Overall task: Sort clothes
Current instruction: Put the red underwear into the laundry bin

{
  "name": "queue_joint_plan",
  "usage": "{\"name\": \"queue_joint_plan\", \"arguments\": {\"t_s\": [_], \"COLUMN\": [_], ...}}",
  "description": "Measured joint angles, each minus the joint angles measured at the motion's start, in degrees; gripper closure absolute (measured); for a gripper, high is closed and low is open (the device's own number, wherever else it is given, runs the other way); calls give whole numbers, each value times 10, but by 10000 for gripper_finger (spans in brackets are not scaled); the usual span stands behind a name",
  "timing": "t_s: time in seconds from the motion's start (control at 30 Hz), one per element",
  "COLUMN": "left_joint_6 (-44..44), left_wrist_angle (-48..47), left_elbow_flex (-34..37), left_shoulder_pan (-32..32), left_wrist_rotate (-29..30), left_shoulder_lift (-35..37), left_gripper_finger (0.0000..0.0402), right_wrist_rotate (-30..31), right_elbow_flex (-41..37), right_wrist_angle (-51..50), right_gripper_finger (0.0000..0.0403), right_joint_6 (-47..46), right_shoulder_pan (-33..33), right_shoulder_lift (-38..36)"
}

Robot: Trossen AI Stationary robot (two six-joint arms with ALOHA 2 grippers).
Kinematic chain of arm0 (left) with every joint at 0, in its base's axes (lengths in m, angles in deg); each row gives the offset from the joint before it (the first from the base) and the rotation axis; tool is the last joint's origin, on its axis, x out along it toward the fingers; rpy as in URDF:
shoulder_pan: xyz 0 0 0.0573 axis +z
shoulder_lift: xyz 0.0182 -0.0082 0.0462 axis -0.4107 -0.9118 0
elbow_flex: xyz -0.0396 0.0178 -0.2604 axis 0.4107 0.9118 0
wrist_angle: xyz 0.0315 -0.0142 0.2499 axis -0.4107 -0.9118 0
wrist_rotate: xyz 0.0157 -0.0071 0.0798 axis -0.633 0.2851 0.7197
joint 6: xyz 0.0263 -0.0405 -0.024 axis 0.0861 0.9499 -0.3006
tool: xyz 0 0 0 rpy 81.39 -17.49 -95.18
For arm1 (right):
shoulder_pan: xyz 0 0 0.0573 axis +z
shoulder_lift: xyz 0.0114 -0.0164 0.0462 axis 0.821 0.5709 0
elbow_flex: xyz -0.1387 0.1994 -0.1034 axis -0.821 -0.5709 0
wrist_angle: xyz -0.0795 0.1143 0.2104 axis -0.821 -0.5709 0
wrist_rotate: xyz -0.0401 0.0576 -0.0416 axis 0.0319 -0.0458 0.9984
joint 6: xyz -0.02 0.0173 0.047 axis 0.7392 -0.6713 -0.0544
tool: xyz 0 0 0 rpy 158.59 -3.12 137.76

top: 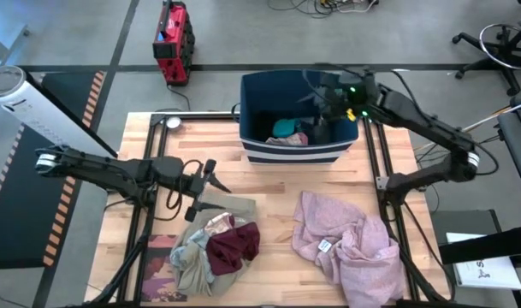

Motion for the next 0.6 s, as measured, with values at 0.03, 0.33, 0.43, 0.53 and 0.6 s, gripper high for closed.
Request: {"name": "queue_joint_plan", "arguments": {"t_s": [0.03,0.33,0.43,0.53,0.6], "left_joint_6": [0,118,143,165,180], "left_wrist_angle": [-18,-240,-252,-251,-258], "left_elbow_flex": [-13,-117,-130,-139,-143], "left_shoulder_pan": [-9,-81,-103,-117,-121], "left_wrist_rotate": [0,52,54,53,53], "left_shoulder_lift": [-5,-83,-116,-151,-175], "left_gripper_finger": [181,171,167,162,158], "right_wrist_rotate": [-10,-46,-46,-41,-38], "right_elbow_flex": [-16,-201,-259,-303,-322], "right_wrist_angle": [12,118,167,215,243], "right_gripper_finger": [175,197,196,197,197], "right_joint_6": [-5,-62,-91,-118,-132], "right_shoulder_pan": [6,92,133,175,201], "right_shoulder_lift": [-12,-90,-109,-124,-129]}}
